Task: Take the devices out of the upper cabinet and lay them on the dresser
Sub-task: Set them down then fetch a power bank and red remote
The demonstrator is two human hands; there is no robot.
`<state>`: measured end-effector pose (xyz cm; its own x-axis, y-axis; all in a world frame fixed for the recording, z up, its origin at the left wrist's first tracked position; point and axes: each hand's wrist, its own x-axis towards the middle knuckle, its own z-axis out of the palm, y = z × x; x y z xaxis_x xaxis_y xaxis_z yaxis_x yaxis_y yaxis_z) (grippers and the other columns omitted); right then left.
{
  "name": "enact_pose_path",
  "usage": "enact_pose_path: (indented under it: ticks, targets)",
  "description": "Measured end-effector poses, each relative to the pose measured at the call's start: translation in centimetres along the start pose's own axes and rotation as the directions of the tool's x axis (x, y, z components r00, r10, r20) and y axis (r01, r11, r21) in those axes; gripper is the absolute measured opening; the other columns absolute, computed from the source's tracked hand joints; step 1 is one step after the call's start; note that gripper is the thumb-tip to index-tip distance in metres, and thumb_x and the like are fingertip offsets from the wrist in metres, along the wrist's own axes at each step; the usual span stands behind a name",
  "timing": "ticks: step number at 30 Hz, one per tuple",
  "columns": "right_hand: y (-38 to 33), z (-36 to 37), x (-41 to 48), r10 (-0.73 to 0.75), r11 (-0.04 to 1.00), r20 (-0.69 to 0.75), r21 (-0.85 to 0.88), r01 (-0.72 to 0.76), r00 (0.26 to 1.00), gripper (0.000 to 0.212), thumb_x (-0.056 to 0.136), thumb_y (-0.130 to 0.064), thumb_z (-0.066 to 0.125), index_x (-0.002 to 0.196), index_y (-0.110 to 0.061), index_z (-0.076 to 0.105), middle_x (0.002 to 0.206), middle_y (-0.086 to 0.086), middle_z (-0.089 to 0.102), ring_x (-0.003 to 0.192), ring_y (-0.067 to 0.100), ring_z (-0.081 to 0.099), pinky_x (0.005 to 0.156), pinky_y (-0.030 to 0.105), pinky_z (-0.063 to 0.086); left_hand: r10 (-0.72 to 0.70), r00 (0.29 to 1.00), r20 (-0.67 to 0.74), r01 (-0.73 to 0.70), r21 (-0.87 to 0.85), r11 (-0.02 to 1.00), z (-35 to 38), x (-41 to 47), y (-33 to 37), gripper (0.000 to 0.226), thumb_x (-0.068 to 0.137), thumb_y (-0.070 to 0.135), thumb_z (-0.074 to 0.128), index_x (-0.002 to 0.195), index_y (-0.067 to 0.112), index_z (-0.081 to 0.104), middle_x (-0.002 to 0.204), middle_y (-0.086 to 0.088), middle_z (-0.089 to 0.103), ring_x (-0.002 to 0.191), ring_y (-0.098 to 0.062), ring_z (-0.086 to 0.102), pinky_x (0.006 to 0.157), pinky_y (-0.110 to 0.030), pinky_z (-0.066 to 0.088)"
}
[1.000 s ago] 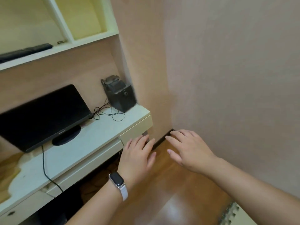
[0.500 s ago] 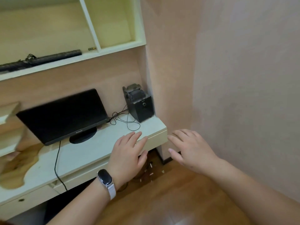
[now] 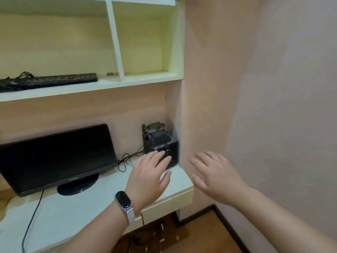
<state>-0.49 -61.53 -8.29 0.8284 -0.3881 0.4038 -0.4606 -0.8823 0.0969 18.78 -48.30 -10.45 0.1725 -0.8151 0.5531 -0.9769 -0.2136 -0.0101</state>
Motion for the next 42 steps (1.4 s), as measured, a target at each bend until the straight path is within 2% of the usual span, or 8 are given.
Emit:
enact_pose_path:
  ticks: [6, 12, 20, 26, 31, 34, 38, 42]
  targets:
    - [1.7, 1.0, 9.9, -0.006, 0.997, -0.149, -0.072, -0.005, 0.989, 0.048, 0.087, -0.048, 0.044, 0.120, -0.020, 0.066, 0.114, 0.002, 0.067, 0.105, 0.026, 0.061, 0.087, 0.038, 0.050, 0.052, 0.985, -0.163, -0.058, -0.036, 0.998, 2.2, 8.1, -6.5, 0.040, 0.087, 0.035, 0.058, 0.121, 0.017, 0.065, 0.126, -0.005, 0.063, 0.119, -0.027, 0.055, 0.099, -0.040, 0.041]
    - [4.5, 0.7, 17.4, -0.006, 0.997, -0.217, -0.071, -0.009, 0.976, 0.048, 0.088, -0.046, 0.044, 0.119, -0.016, 0.065, 0.116, 0.006, 0.066, 0.104, 0.030, 0.060, 0.081, 0.038, 0.049, 0.018, 0.976, -0.217, -0.028, -0.046, 0.999, 2.3, 14.4, -10.3, 0.041, 0.086, 0.035, 0.057, 0.122, 0.017, 0.064, 0.128, -0.004, 0.061, 0.119, -0.027, 0.054, 0.099, -0.039, 0.039]
    - [9.4, -2.4, 26.8, -0.071, 0.997, -0.307, -0.019, 0.069, 0.949, 0.053, 0.089, -0.047, 0.041, 0.124, -0.013, 0.062, 0.124, 0.008, 0.063, 0.113, 0.030, 0.057, 0.088, 0.043, 0.050, -0.028, 0.953, -0.302, 0.040, 0.034, 0.999, -0.8, 23.6, -12.8, 0.043, 0.086, 0.036, 0.053, 0.124, 0.017, 0.062, 0.127, -0.005, 0.060, 0.116, -0.026, 0.055, 0.094, -0.044, 0.046]
    - [12.6, -5.1, 34.0, -0.169, 0.982, -0.403, 0.005, 0.187, 0.899, 0.054, 0.089, -0.049, 0.038, 0.123, -0.015, 0.062, 0.123, 0.008, 0.063, 0.111, 0.030, 0.056, 0.087, 0.042, 0.048, -0.076, 0.914, -0.399, 0.123, 0.095, 0.988, -4.2, 30.4, -12.9, 0.043, 0.086, 0.038, 0.051, 0.121, 0.017, 0.063, 0.125, -0.005, 0.062, 0.114, -0.027, 0.056, 0.088, -0.041, 0.046]
    - [14.2, -8.5, 39.5, -0.263, 0.954, -0.483, 0.000, 0.300, 0.835, 0.057, 0.088, -0.049, 0.038, 0.124, -0.013, 0.062, 0.124, 0.011, 0.063, 0.112, 0.032, 0.057, 0.087, 0.041, 0.048, -0.181, 0.860, -0.478, 0.183, -0.042, 0.982, -8.1, 35.3, -13.3, 0.050, 0.087, 0.043, 0.047, 0.130, 0.021, 0.057, 0.132, -0.001, 0.056, 0.125, -0.019, 0.046, 0.102, -0.039, 0.039]
    - [14.2, -10.8, 42.3, -0.315, 0.932, -0.532, -0.020, 0.361, 0.785, 0.057, 0.088, -0.048, 0.039, 0.122, -0.008, 0.062, 0.121, 0.014, 0.063, 0.109, 0.035, 0.058, 0.086, 0.044, 0.050, -0.107, 0.836, -0.539, 0.143, 0.026, 0.989, -11.0, 37.7, -13.9, 0.049, 0.086, 0.041, 0.051, 0.128, 0.017, 0.058, 0.129, -0.003, 0.057, 0.120, -0.021, 0.050, 0.101, -0.037, 0.041]
    - [13.1, -14.5, 45.8, -0.348, 0.918, -0.604, -0.065, 0.391, 0.717, 0.054, 0.085, -0.044, 0.042, 0.117, -0.006, 0.062, 0.117, 0.014, 0.062, 0.105, 0.035, 0.058, 0.086, 0.043, 0.049, -0.056, 0.883, -0.465, 0.087, 0.046, 0.995, -16.0, 40.7, -15.6, 0.052, 0.087, 0.035, 0.061, 0.135, 0.019, 0.051, 0.132, -0.001, 0.052, 0.120, -0.015, 0.048, 0.103, -0.025, 0.034]
    - [11.4, -17.7, 48.9, -0.374, 0.914, -0.581, -0.101, 0.392, 0.723, 0.046, 0.086, -0.040, 0.043, 0.108, -0.004, 0.060, 0.107, 0.014, 0.059, 0.096, 0.036, 0.055, 0.081, 0.047, 0.048, -0.053, 0.934, -0.353, 0.088, 0.084, 0.993, -19.5, 43.8, -16.8, 0.052, 0.090, 0.035, 0.061, 0.138, 0.021, 0.048, 0.135, 0.004, 0.050, 0.119, -0.011, 0.049, 0.099, -0.023, 0.037]
